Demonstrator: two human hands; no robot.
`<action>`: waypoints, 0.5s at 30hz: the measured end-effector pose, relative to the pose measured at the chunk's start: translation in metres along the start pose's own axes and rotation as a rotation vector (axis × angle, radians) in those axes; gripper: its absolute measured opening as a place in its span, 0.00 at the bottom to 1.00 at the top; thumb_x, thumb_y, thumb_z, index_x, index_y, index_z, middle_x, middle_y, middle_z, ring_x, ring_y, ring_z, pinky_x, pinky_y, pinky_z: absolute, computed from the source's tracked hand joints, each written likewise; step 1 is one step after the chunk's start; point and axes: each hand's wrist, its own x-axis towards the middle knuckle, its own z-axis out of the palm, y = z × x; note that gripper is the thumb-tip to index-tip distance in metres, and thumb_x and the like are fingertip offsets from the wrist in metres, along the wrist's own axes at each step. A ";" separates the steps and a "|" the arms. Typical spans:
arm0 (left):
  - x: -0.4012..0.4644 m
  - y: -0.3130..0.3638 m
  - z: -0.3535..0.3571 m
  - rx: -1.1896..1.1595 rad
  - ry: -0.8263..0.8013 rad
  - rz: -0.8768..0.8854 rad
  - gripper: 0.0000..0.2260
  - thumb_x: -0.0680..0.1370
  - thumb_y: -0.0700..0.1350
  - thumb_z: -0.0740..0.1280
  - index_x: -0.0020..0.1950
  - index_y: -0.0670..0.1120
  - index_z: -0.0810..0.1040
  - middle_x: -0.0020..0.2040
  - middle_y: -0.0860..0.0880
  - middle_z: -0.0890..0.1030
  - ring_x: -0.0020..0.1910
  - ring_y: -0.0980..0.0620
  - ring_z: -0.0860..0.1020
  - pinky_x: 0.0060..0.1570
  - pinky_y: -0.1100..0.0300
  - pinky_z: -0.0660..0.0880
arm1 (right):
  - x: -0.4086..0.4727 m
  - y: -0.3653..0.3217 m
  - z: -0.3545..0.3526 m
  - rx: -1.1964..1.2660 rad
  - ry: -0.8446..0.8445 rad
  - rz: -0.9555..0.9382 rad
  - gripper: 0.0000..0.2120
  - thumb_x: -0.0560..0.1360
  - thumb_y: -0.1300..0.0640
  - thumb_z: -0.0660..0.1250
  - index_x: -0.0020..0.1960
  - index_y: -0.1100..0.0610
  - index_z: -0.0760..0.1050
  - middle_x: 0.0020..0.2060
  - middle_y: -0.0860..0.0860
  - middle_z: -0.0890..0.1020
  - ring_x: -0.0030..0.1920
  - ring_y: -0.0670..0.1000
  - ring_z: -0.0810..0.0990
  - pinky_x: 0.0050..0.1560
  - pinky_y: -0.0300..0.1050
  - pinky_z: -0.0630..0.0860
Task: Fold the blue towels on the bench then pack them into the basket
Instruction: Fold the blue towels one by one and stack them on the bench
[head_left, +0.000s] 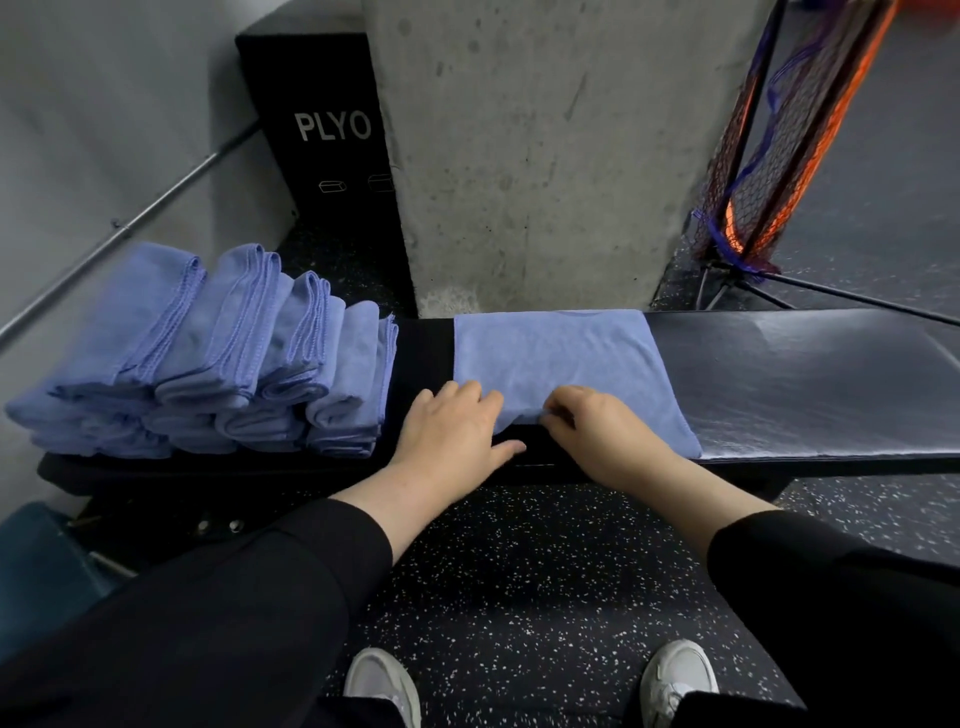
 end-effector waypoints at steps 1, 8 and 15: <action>0.003 0.003 0.000 -0.009 0.018 -0.028 0.20 0.78 0.65 0.63 0.58 0.51 0.74 0.54 0.52 0.76 0.56 0.47 0.74 0.52 0.52 0.68 | 0.001 -0.001 0.000 0.001 0.013 -0.014 0.04 0.81 0.53 0.64 0.50 0.54 0.75 0.47 0.50 0.80 0.48 0.54 0.78 0.51 0.52 0.75; 0.019 0.001 -0.013 -0.081 0.076 -0.048 0.06 0.80 0.43 0.61 0.44 0.48 0.66 0.44 0.49 0.76 0.47 0.45 0.76 0.44 0.55 0.61 | -0.004 0.015 0.003 -0.248 0.072 -0.148 0.08 0.78 0.55 0.64 0.56 0.54 0.75 0.48 0.50 0.80 0.48 0.58 0.79 0.46 0.52 0.74; 0.015 -0.022 -0.013 -0.097 0.061 0.020 0.06 0.76 0.35 0.62 0.45 0.45 0.74 0.42 0.48 0.76 0.43 0.45 0.74 0.42 0.55 0.61 | -0.022 0.059 -0.018 -0.518 0.055 0.073 0.04 0.74 0.57 0.64 0.48 0.54 0.75 0.47 0.50 0.76 0.51 0.57 0.76 0.43 0.49 0.65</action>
